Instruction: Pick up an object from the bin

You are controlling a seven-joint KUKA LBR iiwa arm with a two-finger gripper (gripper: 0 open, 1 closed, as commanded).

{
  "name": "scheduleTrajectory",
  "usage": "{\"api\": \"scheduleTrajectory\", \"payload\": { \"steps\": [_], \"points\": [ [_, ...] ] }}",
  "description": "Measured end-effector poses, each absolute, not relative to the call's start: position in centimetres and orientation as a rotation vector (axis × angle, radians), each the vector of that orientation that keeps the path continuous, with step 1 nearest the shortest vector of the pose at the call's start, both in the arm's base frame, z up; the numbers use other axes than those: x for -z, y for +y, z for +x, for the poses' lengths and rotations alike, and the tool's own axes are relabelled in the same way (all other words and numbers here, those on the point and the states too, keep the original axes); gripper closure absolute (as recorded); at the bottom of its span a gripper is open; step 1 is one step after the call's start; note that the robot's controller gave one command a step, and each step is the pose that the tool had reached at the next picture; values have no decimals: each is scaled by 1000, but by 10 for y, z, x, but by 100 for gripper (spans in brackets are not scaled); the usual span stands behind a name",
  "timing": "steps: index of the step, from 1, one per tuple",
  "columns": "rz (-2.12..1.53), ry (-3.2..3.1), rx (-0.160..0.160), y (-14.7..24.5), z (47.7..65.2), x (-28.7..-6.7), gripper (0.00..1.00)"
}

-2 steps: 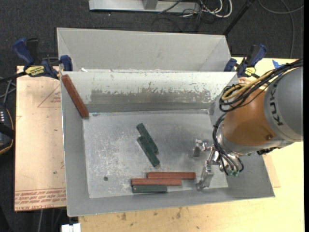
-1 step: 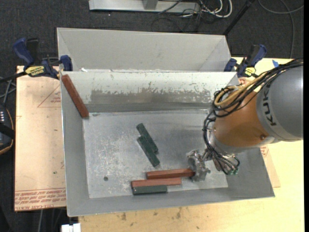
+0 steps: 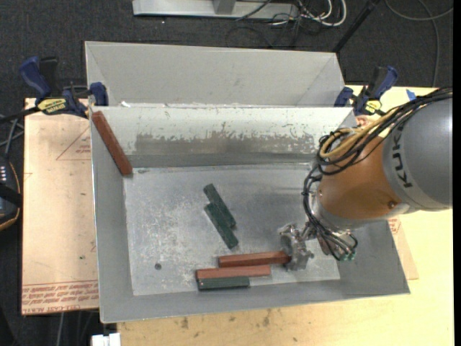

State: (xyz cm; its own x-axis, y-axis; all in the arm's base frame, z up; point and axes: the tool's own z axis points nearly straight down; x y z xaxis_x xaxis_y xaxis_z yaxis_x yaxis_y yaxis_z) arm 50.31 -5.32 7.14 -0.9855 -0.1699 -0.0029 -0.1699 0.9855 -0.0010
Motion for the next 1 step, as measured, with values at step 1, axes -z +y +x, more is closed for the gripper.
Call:
{"api": "scheduleTrajectory", "payload": {
  "steps": [1],
  "points": [
    [-362, 3121, -2, -45, 526, -272, 100]
  ]
}}
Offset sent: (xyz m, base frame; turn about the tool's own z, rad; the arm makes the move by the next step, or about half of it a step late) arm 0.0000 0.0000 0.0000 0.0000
